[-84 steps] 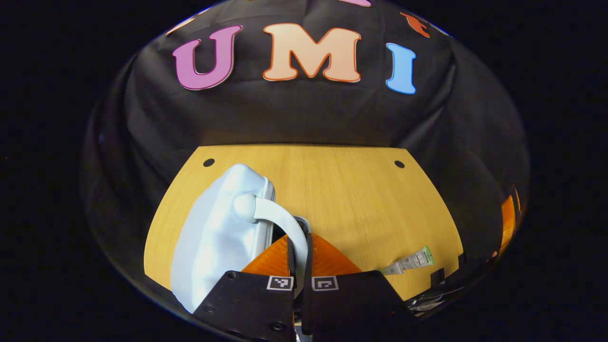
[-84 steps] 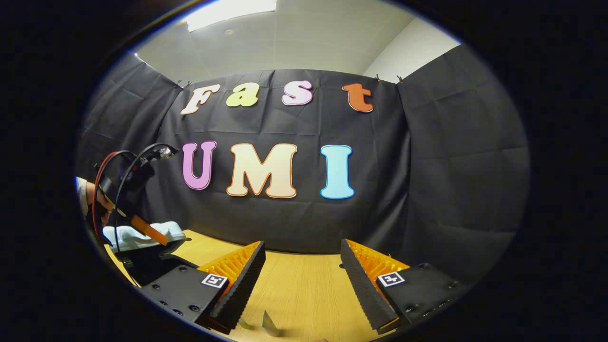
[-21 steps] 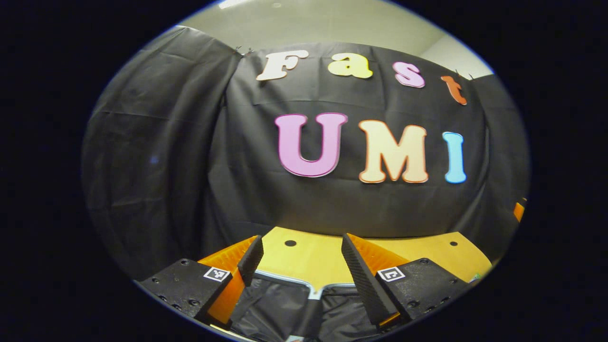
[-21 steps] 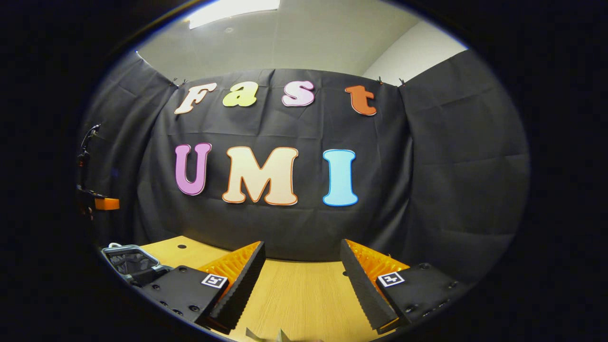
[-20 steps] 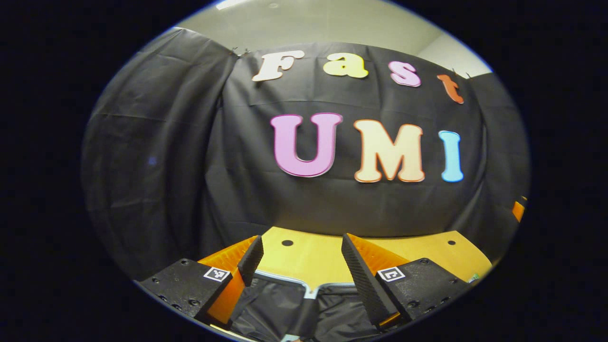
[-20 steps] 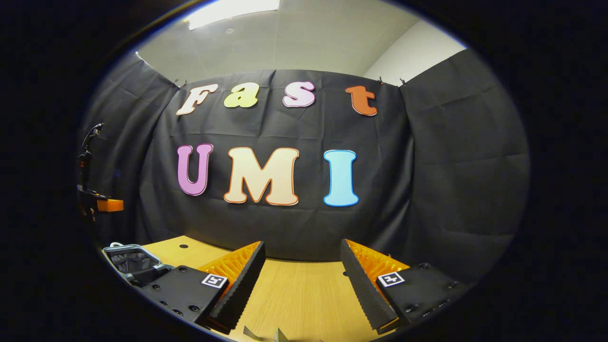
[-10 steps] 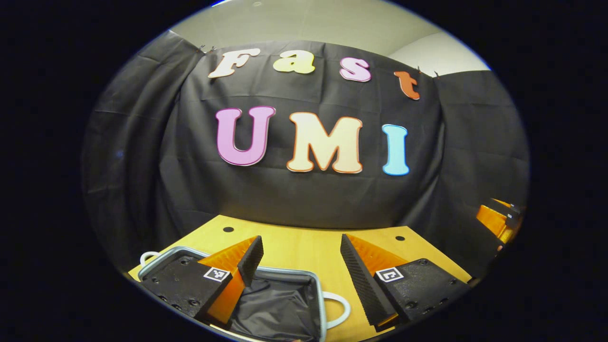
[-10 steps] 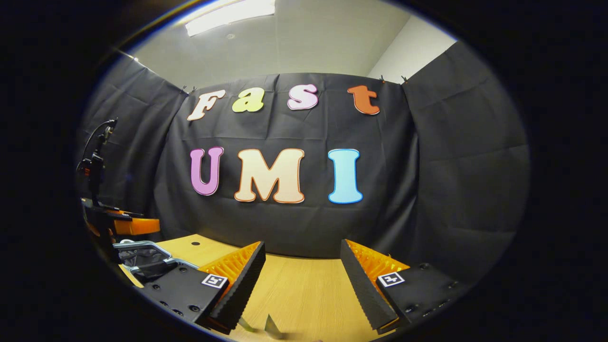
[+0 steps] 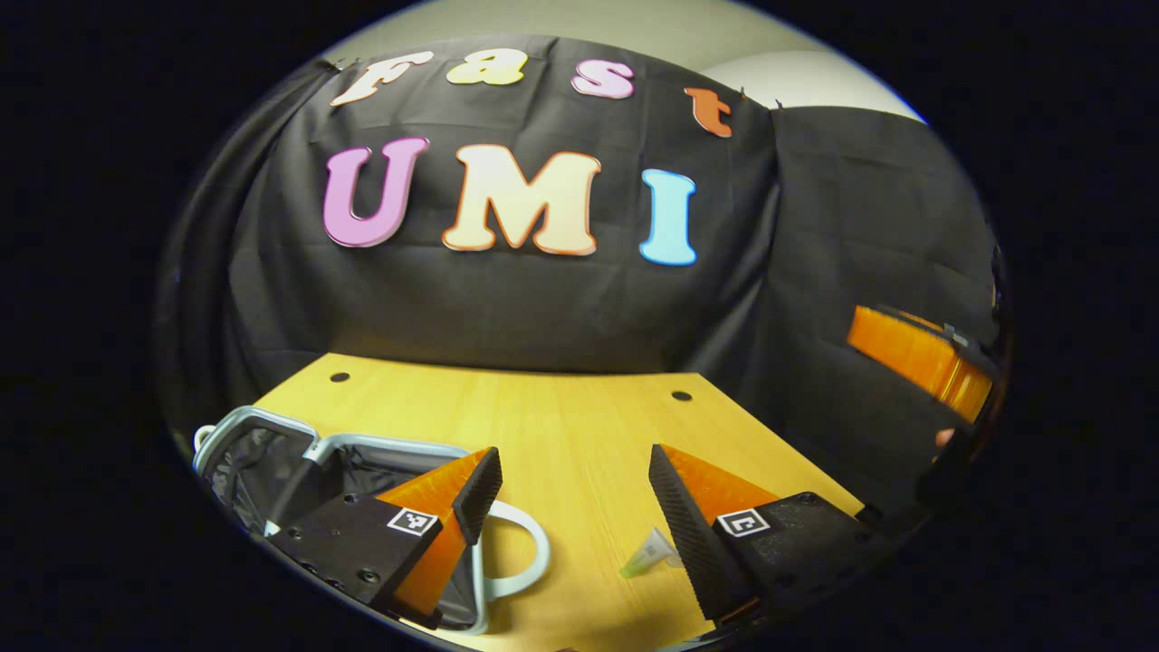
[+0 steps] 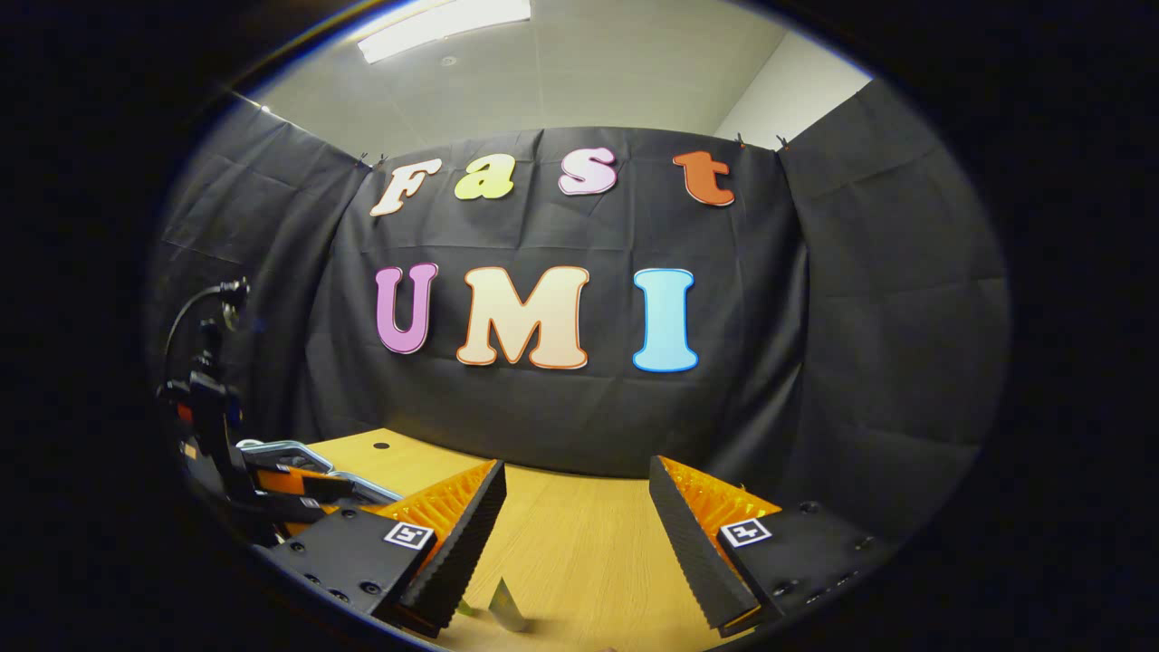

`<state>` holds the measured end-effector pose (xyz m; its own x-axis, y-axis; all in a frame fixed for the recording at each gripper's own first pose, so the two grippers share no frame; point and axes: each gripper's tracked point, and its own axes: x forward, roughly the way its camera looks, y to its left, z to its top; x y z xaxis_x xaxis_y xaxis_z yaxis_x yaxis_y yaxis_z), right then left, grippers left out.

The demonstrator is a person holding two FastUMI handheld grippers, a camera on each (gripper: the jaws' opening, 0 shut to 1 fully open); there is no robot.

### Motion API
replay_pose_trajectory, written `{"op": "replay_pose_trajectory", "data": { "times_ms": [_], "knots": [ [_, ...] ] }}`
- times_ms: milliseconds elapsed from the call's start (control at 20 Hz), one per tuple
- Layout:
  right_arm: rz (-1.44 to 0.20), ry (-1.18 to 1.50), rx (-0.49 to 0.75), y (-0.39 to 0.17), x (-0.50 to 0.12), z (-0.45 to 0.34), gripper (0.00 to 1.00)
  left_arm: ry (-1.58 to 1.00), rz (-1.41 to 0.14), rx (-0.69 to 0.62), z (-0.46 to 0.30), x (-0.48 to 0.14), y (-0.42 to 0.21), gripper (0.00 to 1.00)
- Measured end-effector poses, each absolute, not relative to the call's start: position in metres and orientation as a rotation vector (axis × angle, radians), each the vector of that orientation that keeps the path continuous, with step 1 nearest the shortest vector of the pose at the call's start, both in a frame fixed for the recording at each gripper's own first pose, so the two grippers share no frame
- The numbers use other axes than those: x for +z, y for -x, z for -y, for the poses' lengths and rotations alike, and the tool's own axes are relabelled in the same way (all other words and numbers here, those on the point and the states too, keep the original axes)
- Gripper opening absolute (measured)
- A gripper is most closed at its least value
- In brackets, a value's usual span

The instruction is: First open the suitcase, pack the skin care products into it, and then close the suitcase.

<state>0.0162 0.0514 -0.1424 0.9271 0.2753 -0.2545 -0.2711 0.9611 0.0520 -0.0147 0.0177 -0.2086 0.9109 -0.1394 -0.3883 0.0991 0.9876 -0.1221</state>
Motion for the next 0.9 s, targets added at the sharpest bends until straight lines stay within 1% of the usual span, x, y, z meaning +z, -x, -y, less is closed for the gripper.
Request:
{"op": "replay_pose_trajectory", "data": {
  "times_ms": [150, 200, 250, 500, 550, 650, 750, 800, 850, 900],
  "knots": [
    [-0.264, 0.008, 0.279, -0.016, -0.144, -0.042, 0.98, 0.106, -0.473, -0.179, 0.011, -0.247, 0.021, 0.95],
    [-0.266, 0.019, 0.277, -0.015, -0.144, -0.038, 0.98, 0.104, -0.494, -0.19, 0.018, -0.258, 0.023, 0.92],
    [-0.272, 0.031, 0.279, -0.013, -0.147, -0.036, 0.98, 0.104, -0.51, -0.203, 0.024, -0.268, 0.027, 0.95],
    [-0.31, 0.055, 0.297, -0.005, -0.161, -0.033, 0.99, 0.128, -0.59, -0.231, 0.045, -0.317, 0.034, 0.94],
    [-0.318, 0.061, 0.302, -0.002, -0.166, -0.033, 0.99, 0.136, -0.612, -0.235, 0.048, -0.326, 0.037, 0.9],
    [-0.336, 0.069, 0.309, 0.004, -0.172, -0.035, 0.98, 0.145, -0.644, -0.236, 0.05, -0.342, 0.038, 0.85],
    [-0.372, 0.053, 0.326, 0.013, -0.182, -0.04, 0.99, 0.155, -0.664, -0.226, 0.051, -0.355, 0.036, 0.83],
    [-0.385, 0.046, 0.333, 0.016, -0.186, -0.042, 0.99, 0.164, -0.678, -0.223, 0.052, -0.361, 0.037, 0.79],
    [-0.393, 0.039, 0.344, 0.019, -0.189, -0.046, 0.99, 0.172, -0.684, -0.223, 0.051, -0.365, 0.036, 0.69],
    [-0.399, 0.029, 0.358, 0.022, -0.193, -0.05, 0.99, 0.165, -0.692, -0.201, 0.046, -0.371, 0.032, 0.53]
  ]
}}
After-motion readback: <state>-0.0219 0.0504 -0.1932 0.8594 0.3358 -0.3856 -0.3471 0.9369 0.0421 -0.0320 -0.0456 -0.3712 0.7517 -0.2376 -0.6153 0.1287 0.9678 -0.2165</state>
